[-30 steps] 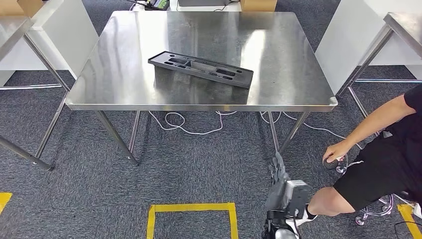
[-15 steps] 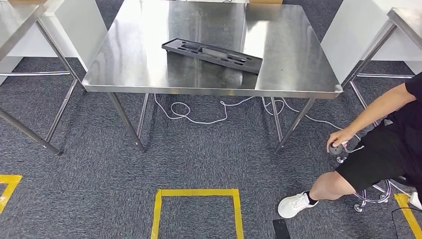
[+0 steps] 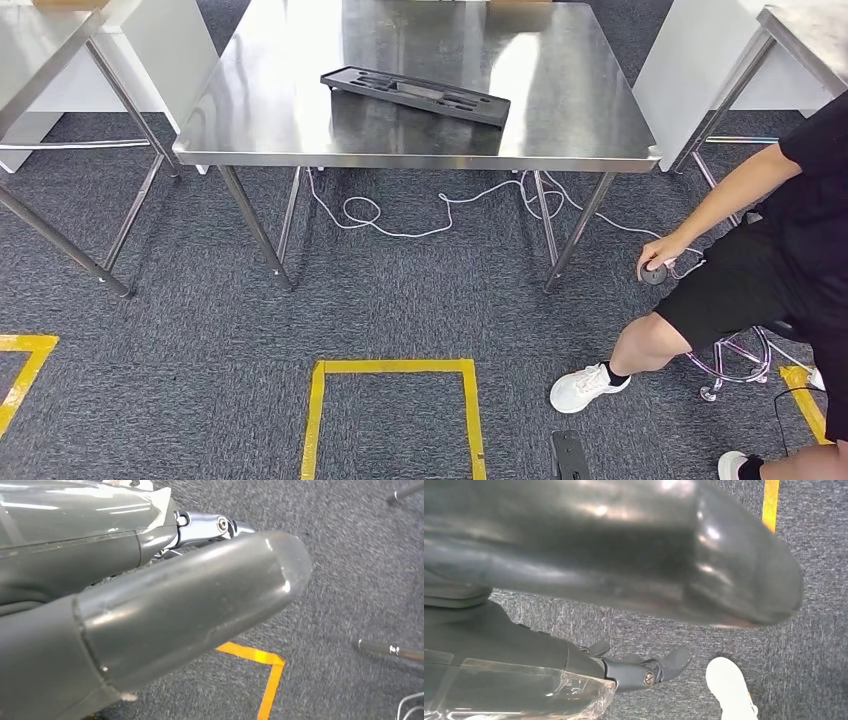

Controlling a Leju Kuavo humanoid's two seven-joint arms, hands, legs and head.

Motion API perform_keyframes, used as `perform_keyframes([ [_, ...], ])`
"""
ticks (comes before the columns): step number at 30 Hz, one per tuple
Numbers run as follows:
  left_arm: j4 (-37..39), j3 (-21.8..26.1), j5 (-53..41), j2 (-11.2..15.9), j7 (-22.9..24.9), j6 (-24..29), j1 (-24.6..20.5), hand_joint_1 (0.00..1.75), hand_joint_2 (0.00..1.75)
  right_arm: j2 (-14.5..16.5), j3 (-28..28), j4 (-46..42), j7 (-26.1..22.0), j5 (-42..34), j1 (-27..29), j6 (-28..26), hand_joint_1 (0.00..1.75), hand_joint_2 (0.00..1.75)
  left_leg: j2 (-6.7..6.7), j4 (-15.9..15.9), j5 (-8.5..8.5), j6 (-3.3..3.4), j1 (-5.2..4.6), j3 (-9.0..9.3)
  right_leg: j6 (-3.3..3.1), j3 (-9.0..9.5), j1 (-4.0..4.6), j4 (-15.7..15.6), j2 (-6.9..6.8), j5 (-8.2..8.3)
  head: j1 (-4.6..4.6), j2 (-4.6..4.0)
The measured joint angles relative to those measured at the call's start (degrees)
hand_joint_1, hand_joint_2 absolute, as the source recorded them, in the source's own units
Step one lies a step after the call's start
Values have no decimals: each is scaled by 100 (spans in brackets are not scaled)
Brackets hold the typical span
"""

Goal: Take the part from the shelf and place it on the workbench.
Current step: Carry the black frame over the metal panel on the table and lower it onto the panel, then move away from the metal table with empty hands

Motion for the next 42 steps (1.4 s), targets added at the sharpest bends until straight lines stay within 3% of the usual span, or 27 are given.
perform_keyframes([
  [2, -1, 2, 2, 1, -1, -8, -38, 0, 0, -1, -4, 3, -5, 11, -42, -1, 0, 0, -20, -631, -53, 8, -11, 398, 73, -136, 9, 92, -7, 46, 7, 0],
  [3, -1, 3, 3, 1, -1, -16, -50, 0, 0, 1, -7, 5, -7, 19, -62, -1, 0, 0, -28, -791, -121, 21, -37, 461, 117, -188, 12, 116, -12, 83, 11, 0],
  [6, -1, 31, 7, 1, -2, -39, -50, 0, 0, 9, -9, 33, 44, 69, -92, -3, 0, 0, -8, -903, -48, 163, -70, 345, 229, -345, 5, 200, -2, 120, 25, 0],
  [8, -2, 49, 3, -1, -2, -47, -46, 0, 0, 12, -8, 62, 125, 123, -80, -8, 0, 0, 14, -931, 66, 313, -79, 222, 193, -540, -7, 582, 18, -218, 44, 0],
  [10, -5, 56, -1, -6, -2, -51, -38, 0, 0, 15, -7, 83, 205, 184, -64, -19, 0, 0, 24, -927, 174, 391, -112, 84, 129, -744, -22, 1292, 31, -678, 59, 0],
  [11, -7, 60, -3, -8, -2, -52, -32, 0, 0, 14, -7, 96, 244, 214, -57, -27, 0, 0, 28, -925, 228, 403, -124, 17, 132, -785, -28, 1589, 35, -798, 59, 0],
  [12, -8, 64, -4, -12, -2, -54, -25, 0, 0, 13, -7, 109, 281, 241, -48, -35, 0, 0, 31, -923, 280, 402, -131, -50, 162, -755, -32, 1734, 37, -813, 59, 0],
  [13, -8, 69, -7, -15, -2, -54, -16, 0, 0, 11, -7, 120, 322, 265, -38, -42, 0, 0, 33, -922, 335, 395, -134, -117, 211, -621, -32, 1666, 39, -732, 62, 0],
  [15, -10, 79, -15, -26, -2, -55, 3, 0, 0, 8, -7, 136, 402, 304, -25, -50, 0, 0, 33, -918, 441, 362, -138, -235, 282, -94, -33, 1008, 40, -514, 62, 0],
  [17, -18, 83, -43, -37, -2, -54, 19, 0, 0, 7, -7, 140, 519, 306, -27, -51, 0, 0, 38, -914, 542, 304, -152, -310, 270, 438, 2, 207, 50, -469, 56, 0],
  [19, -24, 82, -100, -48, -2, -43, 33, 0, 0, 6, -10, 152, 687, 252, -13, -31, 0, 0, 51, -924, 645, 245, -159, -343, 223, 573, 47, -112, 64, -496, 46, 0],
  [21, -18, 82, -136, -55, -2, -12, 52, 0, 0, 5, -25, 171, 816, 201, 36, -2, 0, 0, 41, -894, 633, 192, -142, -381, 143, 497, -3, -126, 59, -427, 40, 0],
  [22, -11, 82, -139, -57, -1, 2, 62, 0, 0, 2, -31, 178, 846, 195, 60, 7, 0, 0, 31, -786, 484, 164, -129, -418, 83, 462, -29, -130, 51, -379, 34, 0],
  [23, -4, 84, -139, -56, -1, 14, 69, 0, 0, -2, -35, 184, 858, 197, 77, 8, 0, 0, 18, -577, 239, 138, -117, -478, 18, 421, -55, -138, 42, -324, 22, 0],
  [25, 6, 85, -139, -57, 0, 20, 72, 0, 0, -12, -35, 190, 864, 207, 90, 10, 0, 0, 7, 98, -335, 88, -95, -624, -68, 315, -26, -132, 28, -218, 5, 0],
  [26, 10, 85, -138, -58, 0, 23, 71, 0, 0, -13, -35, 191, 870, 211, 96, 11, 0, 0, 4, 424, -485, 65, -81, -667, -81, 259, -9, -128, 23, -161, 2, 0],
  [27, 15, 85, -138, -60, 1, 28, 70, 0, 0, -14, -35, 193, 875, 217, 101, 11, 0, 0, 3, 633, -497, 42, -65, -654, -75, 194, 4, -118, 20, -106, 4, 0],
  [28, 22, 85, -138, -61, 1, 37, 70, 0, 0, -17, -35, 195, 879, 226, 106, 12, 0, 0, 4, 663, -386, 23, -44, -559, -62, 121, 9, -95, 18, -57, 3, 0],
  [30, 33, 85, -138, -63, 1, 52, 65, 0, 0, -22, -35, 196, 883, 259, 110, 13, 0, 0, 3, 204, -86, -8, 2, -127, -20, -44, 3, -4, 19, 7, 1, 0],
  [32, 39, 85, -138, -65, 1, 57, 52, 0, 0, -25, -35, 196, 879, 286, 105, 12, 0, 0, -10, -473, -67, -14, 2, 339, 34, -187, 9, 111, 18, 46, 5, 0],
  [34, 44, 85, -139, -67, -1, 57, 47, 0, 0, -25, -35, 196, 865, 297, 97, 14, 0, 0, -25, -797, -169, 14, -47, 493, 118, -280, 13, 173, 12, 109, 14, 0],
  [36, 49, 86, -139, -66, -2, 58, 50, 0, 0, -24, -35, 197, 853, 297, 102, 20, 0, 0, -9, -878, -128, 106, -63, 410, 209, -359, 14, 220, 19, 145, 19, 0],
  [37, 51, 86, -138, -64, -2, 58, 50, 0, 0, -24, -35, 199, 850, 290, 109, 29, 0, 0, 4, -902, -80, 175, -62, 349, 216, -430, 13, 309, 29, 57, 27, 0],
  [39, 52, 86, -139, -64, -1, 57, 51, 0, 0, -24, -37, 202, 838, 261, 117, 60, 0, 0, 32, -927, 46, 317, -66, 209, 157, -613, -1, 755, 51, -368, 49, 0],
  [41, 52, 85, -140, -63, 0, 58, 54, 0, 0, -21, -43, 204, 815, 226, 118, 85, 0, 0, 48, -924, 179, 374, -91, 47, 115, -762, -27, 1429, 62, -799, 65, 1],
  [42, 52, 85, -140, -63, 0, 58, 56, 0, 0, -23, -46, 205, 804, 212, 120, 88, 0, 0, 57, -922, 251, 372, -100, -42, 145, -759, -43, 1668, 63, -866, 64, 1],
])
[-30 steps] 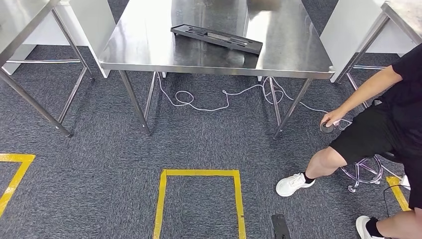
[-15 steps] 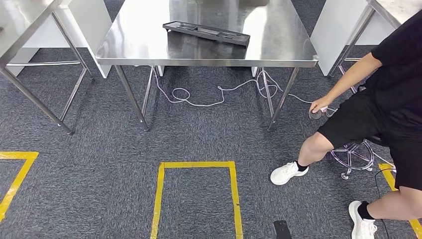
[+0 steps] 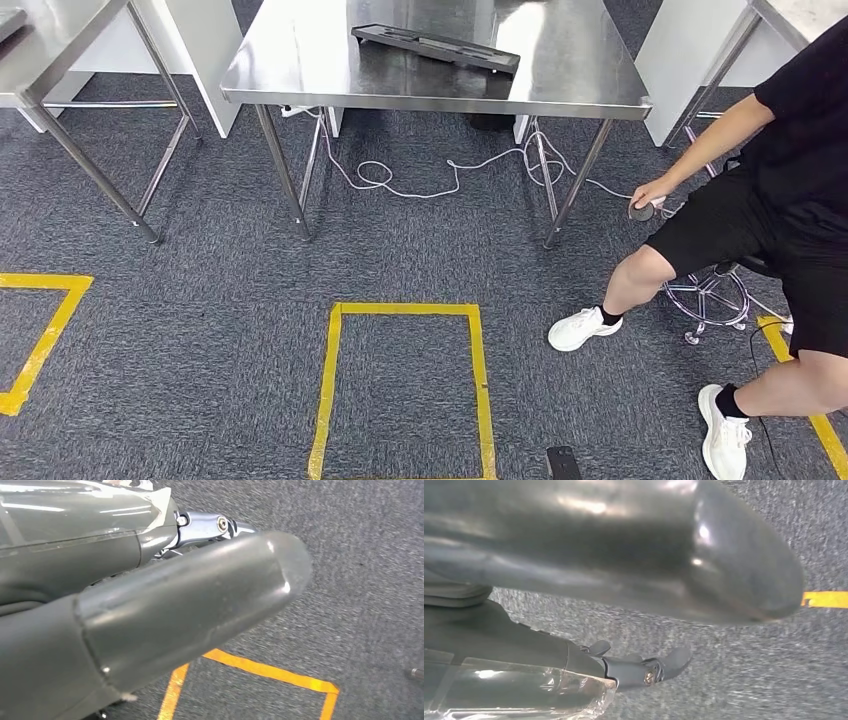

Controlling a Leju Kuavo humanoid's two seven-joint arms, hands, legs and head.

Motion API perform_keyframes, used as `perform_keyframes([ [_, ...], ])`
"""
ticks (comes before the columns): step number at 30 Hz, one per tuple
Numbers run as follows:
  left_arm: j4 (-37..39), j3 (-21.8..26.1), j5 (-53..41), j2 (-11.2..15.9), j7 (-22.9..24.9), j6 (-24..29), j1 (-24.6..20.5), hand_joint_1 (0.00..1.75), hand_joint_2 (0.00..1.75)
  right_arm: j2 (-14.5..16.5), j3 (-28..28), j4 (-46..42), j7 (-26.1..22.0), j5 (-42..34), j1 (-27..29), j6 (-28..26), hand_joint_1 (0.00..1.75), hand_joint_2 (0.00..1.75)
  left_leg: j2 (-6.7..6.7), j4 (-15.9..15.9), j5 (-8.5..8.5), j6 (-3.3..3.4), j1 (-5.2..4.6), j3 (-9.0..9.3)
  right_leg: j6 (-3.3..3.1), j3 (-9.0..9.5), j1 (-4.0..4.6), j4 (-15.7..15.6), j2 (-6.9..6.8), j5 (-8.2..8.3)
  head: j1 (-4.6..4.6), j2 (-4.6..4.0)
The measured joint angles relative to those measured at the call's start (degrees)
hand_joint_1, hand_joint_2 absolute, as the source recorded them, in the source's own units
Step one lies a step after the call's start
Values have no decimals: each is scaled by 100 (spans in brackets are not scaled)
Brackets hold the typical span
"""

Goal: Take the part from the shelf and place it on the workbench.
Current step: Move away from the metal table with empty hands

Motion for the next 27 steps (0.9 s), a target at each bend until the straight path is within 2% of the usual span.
perform_keyframes([
  [1, 1, 0, 0, -1, 1, 0, 1, 0, 0, -2, -4, 2, -9, -8, 1, -3, 0, 0, 8, 2, 73, -9, -4, -94, 60, 81, -14, 85, 1, 46, 2, 0],
  [2, 1, 0, 0, -2, 1, 0, 2, 0, 0, -4, -10, 3, -16, -13, 2, -10, 0, 0, 13, 4, 145, -26, -2, -177, 131, 252, -25, -21, 1, 170, 4, 0],
  [3, 2, 0, 1, -4, 1, 0, 2, 0, 0, -5, -19, 4, -20, -15, 0, -20, 0, 0, 14, 8, 221, -50, 1, -256, 192, 511, -37, -296, 1, 299, 7, -1],
  [4, 2, -1, 1, -6, 0, -1, 3, 0, 0, -5, -28, 4, -22, -15, -8, -28, 0, 0, 14, 13, 291, -81, -4, -322, 219, 857, -44, -718, 2, 355, 14, -1],
  [5, 2, -1, 1, -8, 0, -1, 4, 0, 0, -7, -38, 4, -23, -15, -18, -35, 0, 0, 16, 19, 359, -114, -12, -368, 217, 1187, -35, -1184, 11, 333, 16, 0],
  [6, 2, -2, 2, -9, -1, -1, 4, 0, 0, -6, -47, 5, -24, -15, -26, -40, 0, 0, 20, 12, 433, -149, -22, -399, 197, 1411, -22, -1537, 21, 280, 14, 0],
  [7, 2, -3, 2, -9, -1, -1, 4, 0, 0, -6, -58, 6, -24, -15, -28, -45, 0, 0, 26, 2, 503, -180, -28, -419, 174, 1531, 3, -1757, 31, 228, 13, 0],
  [8, 3, -4, 2, -10, 0, -2, 5, 0, 0, -6, -70, 8, -24, -15, -20, -53, 0, 0, 29, -11, 573, -213, -26, -429, 146, 1520, 26, -1823, 39, 224, 8, 0],
  [9, 5, -7, 1, -10, -1, -3, 7, 0, 0, -3, -80, 12, -23, -19, -6, -64, 0, 0, 23, -13, 601, -245, -10, -443, 100, 1459, -8, -1792, 32, 270, 2, -1],
  [10, 8, -9, -3, -8, 0, -4, 12, 0, 0, 1, -87, 16, -21, -24, 7, -74, 0, 0, 15, 42, 521, -270, 6, -476, 41, 1412, -30, -1780, 18, 322, -3, -1],
  [11, 11, -10, -8, -6, 0, -4, 16, 0, 0, 2, -92, 20, -19, -30, 17, -84, 0, 0, 4, 187, 322, -291, 20, -528, -40, 1355, -55, -1776, -1, 384, -15, -1],
  [12, 14, -11, -15, -4, 0, -3, 18, 0, 0, 3, -95, 23, -18, -37, 21, -90, 0, 0, -7, 437, 25, -304, 34, -598, -110, 1289, -72, -1775, -20, 453, -27, -1],
  [13, 15, -11, -25, -2, 1, -3, 19, 0, 0, 2, -98, 24, -17, -41, 22, -92, 0, 0, -16, 782, -301, -315, 35, -675, -158, 1206, -39, -1770, -34, 523, -36, -1],
  [14, 19, -11, -34, -2, 1, -2, 17, 0, 0, 0, -101, 24, -17, -44, 23, -93, 0, 0, -22, 1159, -546, -328, 38, -734, -190, 1117, -14, -1764, -45, 596, -41, -1],
  [15, 25, -12, -40, -2, 1, -2, 16, 0, 0, 1, -104, 25, -17, -45, 25, -92, 0, 0, -27, 1465, -644, -340, 41, -749, -198, 1024, 12, -1756, -52, 671, -41, -1],
  [16, 33, -13, -45, -3, 1, -1, 15, 0, 0, 2, -107, 25, -17, -45, 27, -92, 0, 0, -28, 1640, -602, -349, 47, -702, -195, 927, 31, -1738, -58, 744, -41, -1],
  [17, 40, -13, -47, -3, 1, 4, 12, 0, 0, 2, -109, 26, -17, -45, 29, -92, 0, 0, -28, 1631, -459, -352, 55, -568, -185, 822, 42, -1708, -60, 813, -41, -1],
  [18, 46, -13, -47, -3, 1, 8, 5, 0, 0, 1, -112, 27, -17, -45, 31, -92, 0, 0, -28, 1430, -305, -352, 67, -336, -166, 714, 46, -1665, -58, 875, -43, -1],
  [19, 48, -14, -46, -3, 1, 13, -9, 0, 0, -2, -115, 27, -17, -45, 33, -92, 0, 0, -34, 1075, -258, -349, 74, -31, -139, 606, 50, -1613, -55, 925, -45, 0],
  [20, 48, -14, -46, -2, 0, 15, -27, 0, 0, -3, -119, 27, -18, -45, 35, -92, 0, 0, -47, 667, -293, -336, 70, 271, -105, 515, 57, -1558, -53, 966, -43, 0],
  [21, 50, -15, -46, -2, -1, 15, -44, 0, 0, -4, -123, 28, -20, -44, 34, -92, 0, 0, -59, 330, -381, -316, 55, 492, -65, 447, 63, -1516, -56, 1009, -37, 0],
  [22, 52, -15, -48, -2, -1, 16, -54, 0, 0, -4, -127, 28, -21, -44, 31, -92, 0, 0, -69, 113, -469, -280, 27, 606, -24, 401, 63, -1494, -61, 1057, -31, 0],
  [24, 60, -15, -42, -2, -1, 29, -51, 0, 0, 0, -132, 31, -22, -37, 29, -92, 0, 0, -60, 5, -435, -172, -21, 571, 58, 336, 61, -1493, -66, 1163, -21, -1],
  [25, 66, -14, -32, -2, -1, 39, -50, 0, 0, 2, -132, 33, -20, -30, 34, -93, 0, 0, -42, -11, -363, -111, -31, 513, 79, 291, 49, -1463, -59, 1146, -22, -1],
  [26, 71, -14, -19, -1, -1, 52, -51, 0, 0, 7, -133, 35, -16, -17, 43, -93, 0, 0, -30, -31, -289, -53, -32, 435, 75, 210, 47, -1350, -47, 1029, -13, -1],
  [27, 76, -13, -8, 0, -1, 71, -55, 0, 0, 11, -133, 37, -11, -2, 50, -93, 0, 0, -19, -46, -212, -2, -29, 342, 50, 100, 42, -1135, -35, 822, 0, -1],
])
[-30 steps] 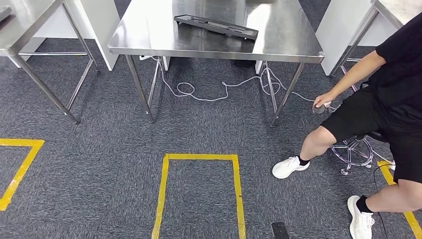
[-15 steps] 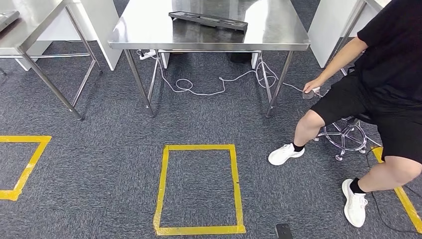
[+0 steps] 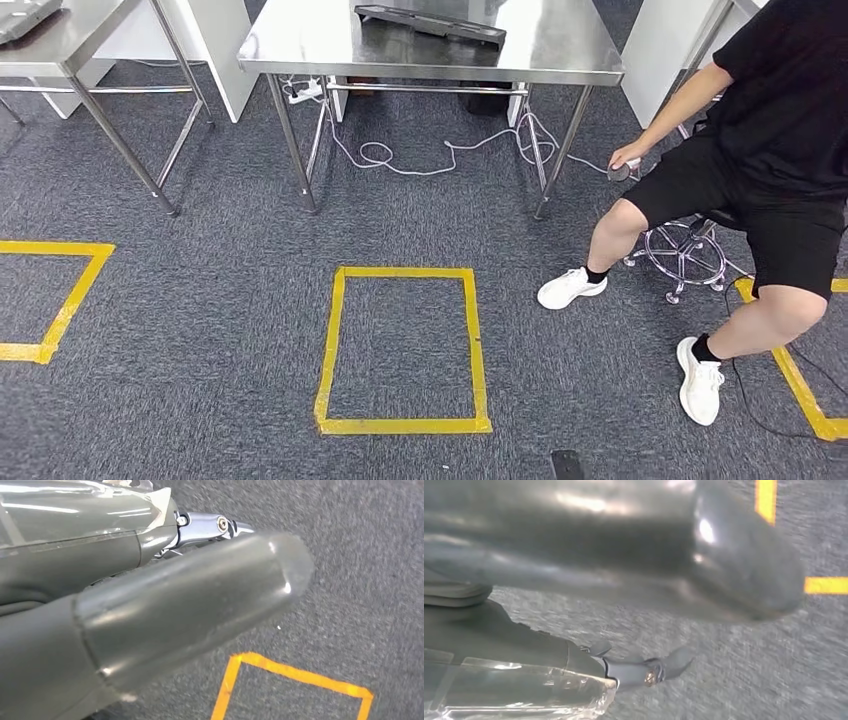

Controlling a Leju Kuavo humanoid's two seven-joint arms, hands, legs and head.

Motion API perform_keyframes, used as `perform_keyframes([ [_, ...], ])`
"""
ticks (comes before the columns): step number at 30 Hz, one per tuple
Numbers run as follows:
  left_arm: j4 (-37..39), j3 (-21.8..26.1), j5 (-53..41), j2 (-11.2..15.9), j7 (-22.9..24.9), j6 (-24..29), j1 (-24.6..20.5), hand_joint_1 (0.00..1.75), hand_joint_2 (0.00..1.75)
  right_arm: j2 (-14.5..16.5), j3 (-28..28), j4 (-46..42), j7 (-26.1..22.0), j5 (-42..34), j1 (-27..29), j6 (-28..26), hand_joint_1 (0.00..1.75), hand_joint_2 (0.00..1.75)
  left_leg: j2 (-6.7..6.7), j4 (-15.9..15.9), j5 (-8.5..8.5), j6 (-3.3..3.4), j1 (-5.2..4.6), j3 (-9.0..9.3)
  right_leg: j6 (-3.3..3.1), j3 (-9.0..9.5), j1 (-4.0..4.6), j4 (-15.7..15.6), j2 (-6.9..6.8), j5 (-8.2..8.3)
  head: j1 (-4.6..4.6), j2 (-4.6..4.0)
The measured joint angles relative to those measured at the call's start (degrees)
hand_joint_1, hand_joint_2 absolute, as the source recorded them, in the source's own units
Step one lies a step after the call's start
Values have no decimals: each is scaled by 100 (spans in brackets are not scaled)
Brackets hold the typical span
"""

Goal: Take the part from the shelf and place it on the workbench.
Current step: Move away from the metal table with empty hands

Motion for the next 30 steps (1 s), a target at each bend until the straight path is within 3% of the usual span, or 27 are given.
perform_keyframes([
  [2, 3, 0, 11, 1, -1, 65, -1, 0, 0, 14, 0, 0, 23, 41, 1, 0, 0, 0, 11, -3, 134, 45, -5, -187, -51, -225, -30, 689, 20, -495, 28, 0],
  [3, 3, 0, 11, 1, -1, 99, 2, 0, 0, 18, 0, 0, 38, 57, 0, 0, 0, 0, 20, -1, 208, 45, -7, -280, -29, -285, -43, 1028, 25, -612, 31, 0],
  [5, 5, 0, 11, 0, 1, 153, 7, 0, 0, 19, 0, 1, 72, 84, -2, -1, 0, 0, 35, 5, 359, 17, -6, -476, 96, -185, -64, 1312, 29, -502, 32, 0],
  [6, 7, 0, 11, -1, 1, 167, 8, 0, 0, 20, 0, 1, 82, 92, -5, -1, 0, 0, 38, 9, 432, -4, -3, -563, 158, 10, -76, 1172, 29, -366, 32, 0],
  [8, 9, 0, 12, -3, 1, 182, 10, 0, 0, 23, 0, 0, 91, 106, -26, -1, 0, 0, 39, 27, 556, -65, -6, -675, 187, 696, -83, 380, 29, -303, 38, 0],
  [10, 10, 0, 15, -3, 1, 184, 12, 0, 0, 27, 0, -2, 91, 110, -66, -1, 0, 0, 50, 41, 659, -144, -28, -716, 114, 1228, -58, -415, 40, -486, 37, 0],
  [11, 11, 0, 16, -3, 1, 187, 13, 0, 0, 28, 0, -2, 91, 112, -79, -1, 0, 0, 56, 33, 702, -179, -32, -723, 73, 1334, -38, -612, 45, -546, 37, 0],
  [12, 11, -1, 17, -4, 1, 194, 12, 0, 0, 30, 0, -1, 92, 114, -80, -1, 0, 0, 62, 29, 736, -215, -20, -731, 25, 1315, -57, -665, 49, -553, 28, 0],
  [14, 11, -2, 17, -3, 1, 219, 23, 0, 0, 39, 0, 1, 102, 121, -63, -6, 0, 0, 48, 147, 596, -269, 28, -785, -87, 1286, -99, -668, 32, -482, 23, 0],
  [16, 11, -2, 18, -1, 2, 245, 41, 0, 0, 42, 0, 2, 118, 131, -55, -21, 0, 0, 21, 657, 109, -316, 56, -957, -194, 1228, -106, -672, 13, -404, 12, 0],
  [18, 13, -2, 18, 0, 2, 266, 47, 0, 0, 40, 0, 3, 136, 141, -48, -33, 0, 0, 1, 1363, -319, -355, 61, -1154, -236, 1158, -82, -667, 7, -346, 5, 0],
  [19, 15, -2, 18, 0, 2, 275, 47, 0, 0, 42, 0, 4, 146, 144, -38, -37, 0, 0, -4, 1579, -373, -370, 67, -1175, -236, 1129, -74, -664, 5, -324, 5, 0],
  [20, 17, -2, 17, 0, 2, 282, 47, 0, 0, 44, 0, 5, 155, 147, -28, -40, 0, 0, -6, 1604, -325, -382, 76, -1098, -229, 1108, -70, -661, 3, -309, 5, 0],
  [21, 19, -2, 17, 1, 2, 289, 45, 0, 0, 46, 0, 5, 162, 149, -19, -43, 0, 0, -5, 1433, -207, -390, 90, -921, -219, 1100, -68, -655, 3, -299, 4, 0],
  [23, 21, -1, 17, 6, 2, 305, 29, 0, 0, 48, 0, 7, 165, 161, -18, -54, 0, 0, -7, 710, 35, -394, 113, -408, -193, 1088, -53, -620, 7, -299, -3, 1],
  [25, 25, -2, 17, 8, 1, 326, 8, 0, 0, 51, 0, 8, 166, 175, -27, -75, 0, 0, -23, 246, 105, -372, 103, -123, -137, 1053, -22, -573, 11, -306, -3, 1],
  [30, 39, -1, 31, 5, 2, 390, -10, 0, 0, 53, 0, 9, 174, 211, -45, -112, 0, 0, -38, 106, 86, -257, 23, -152, -47, 981, 37, -516, 13, -288, 22, 0],
])
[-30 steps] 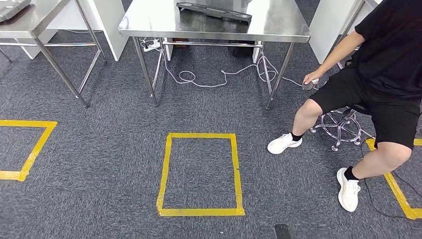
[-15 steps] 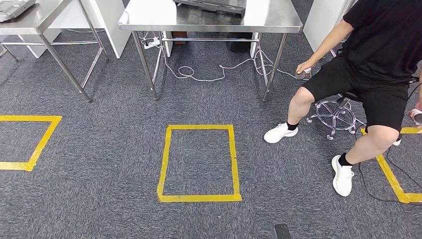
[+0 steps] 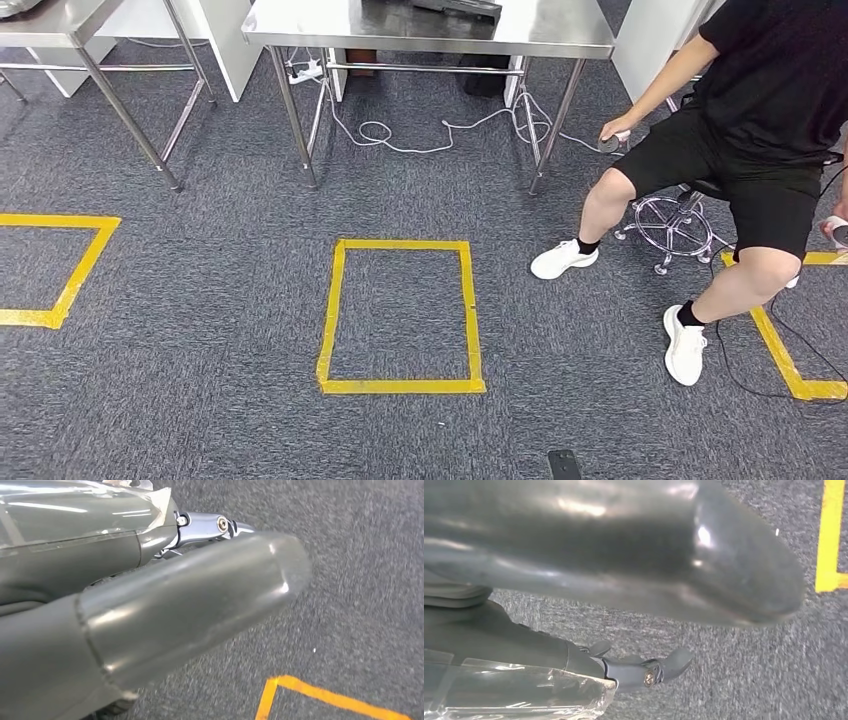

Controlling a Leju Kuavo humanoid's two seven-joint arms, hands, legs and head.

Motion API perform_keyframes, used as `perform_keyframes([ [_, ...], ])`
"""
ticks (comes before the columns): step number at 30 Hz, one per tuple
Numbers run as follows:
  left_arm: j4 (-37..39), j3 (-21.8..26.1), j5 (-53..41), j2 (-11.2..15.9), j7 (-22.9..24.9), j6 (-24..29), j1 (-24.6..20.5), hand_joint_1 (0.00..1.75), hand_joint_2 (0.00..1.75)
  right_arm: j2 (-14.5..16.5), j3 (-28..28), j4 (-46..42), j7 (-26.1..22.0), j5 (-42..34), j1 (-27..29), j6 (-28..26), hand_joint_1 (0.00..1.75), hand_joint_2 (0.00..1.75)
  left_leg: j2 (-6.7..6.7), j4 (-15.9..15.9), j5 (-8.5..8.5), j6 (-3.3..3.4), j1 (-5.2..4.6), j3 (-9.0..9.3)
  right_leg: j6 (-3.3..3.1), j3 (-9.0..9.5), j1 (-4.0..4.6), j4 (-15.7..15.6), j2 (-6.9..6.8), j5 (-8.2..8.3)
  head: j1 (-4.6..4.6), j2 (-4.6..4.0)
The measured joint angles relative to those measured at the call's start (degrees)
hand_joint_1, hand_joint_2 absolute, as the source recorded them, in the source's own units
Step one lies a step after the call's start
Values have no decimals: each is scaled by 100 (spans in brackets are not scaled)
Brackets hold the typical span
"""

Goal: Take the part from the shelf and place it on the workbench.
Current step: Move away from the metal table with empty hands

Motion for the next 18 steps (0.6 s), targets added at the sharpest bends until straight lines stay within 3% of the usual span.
perform_keyframes([
  [11, 23, 5, 45, 10, 0, 28, -34, 0, 0, 37, -4, 0, 58, 13, -55, 0, 0, 0, 1, 12, 43, 211, -145, -60, 178, -114, -128, -57, 0, 108, -3, 0],
  [13, 23, 13, 50, 16, -1, 11, -34, 0, 0, 45, -4, 0, 85, 30, -56, 0, 0, 0, 23, -30, 90, 273, -124, -68, 217, -144, -140, -11, 9, 91, -3, 0],
  [15, 23, 16, 49, 19, -2, -10, -34, 0, 0, 51, -4, 0, 102, 41, -58, -1, 0, 0, 71, -76, 134, 334, -81, -76, 199, -321, -144, 356, 18, -117, 16, 1],
  [18, 23, 16, 49, 19, -1, -20, -32, 0, 0, 55, -5, 1, 114, 45, -46, -2, 0, 0, 159, -77, 145, 348, -73, -108, 153, -872, -153, 1439, 25, -577, 37, 0],
])
